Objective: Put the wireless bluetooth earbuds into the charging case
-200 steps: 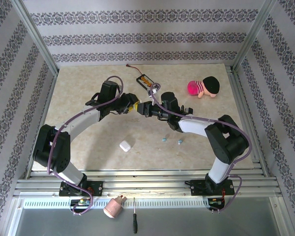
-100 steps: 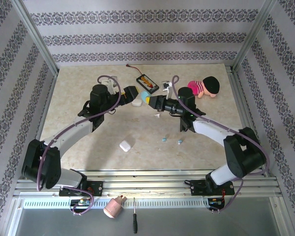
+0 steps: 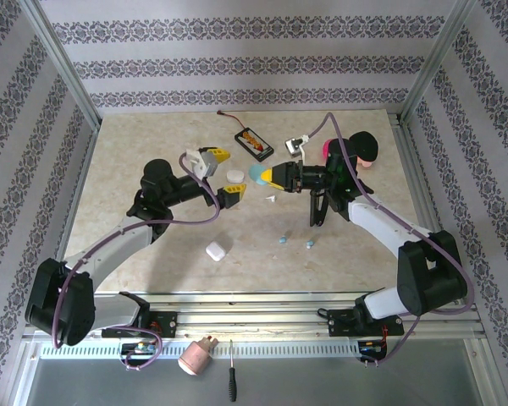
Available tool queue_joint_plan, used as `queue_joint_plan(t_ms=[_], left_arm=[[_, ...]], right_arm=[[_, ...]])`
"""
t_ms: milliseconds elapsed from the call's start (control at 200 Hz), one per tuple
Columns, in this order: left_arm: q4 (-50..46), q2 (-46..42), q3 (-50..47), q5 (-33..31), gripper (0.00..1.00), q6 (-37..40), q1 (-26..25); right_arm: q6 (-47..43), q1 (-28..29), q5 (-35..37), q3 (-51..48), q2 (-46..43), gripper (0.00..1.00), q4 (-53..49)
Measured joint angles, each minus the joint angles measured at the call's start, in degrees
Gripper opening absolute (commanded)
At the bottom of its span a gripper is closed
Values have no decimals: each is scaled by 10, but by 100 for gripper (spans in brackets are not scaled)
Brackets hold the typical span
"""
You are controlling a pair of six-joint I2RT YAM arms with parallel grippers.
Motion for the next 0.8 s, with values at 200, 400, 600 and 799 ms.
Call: queue_joint_plan(t_ms=[200, 400, 600, 799], left_arm=[[-69, -8, 18, 90, 97, 113, -16], [-133, -7, 52, 135, 91, 180, -19], [-172, 5, 66, 158, 75, 216, -19], [-192, 15, 74, 163, 56, 232, -19]], right_arm=[[36, 11, -52, 6, -2, 11, -9], [49, 50, -72, 21, -1, 11, -12], [51, 65, -75, 35, 0, 11, -12], [51, 65, -75, 37, 1, 12, -14]])
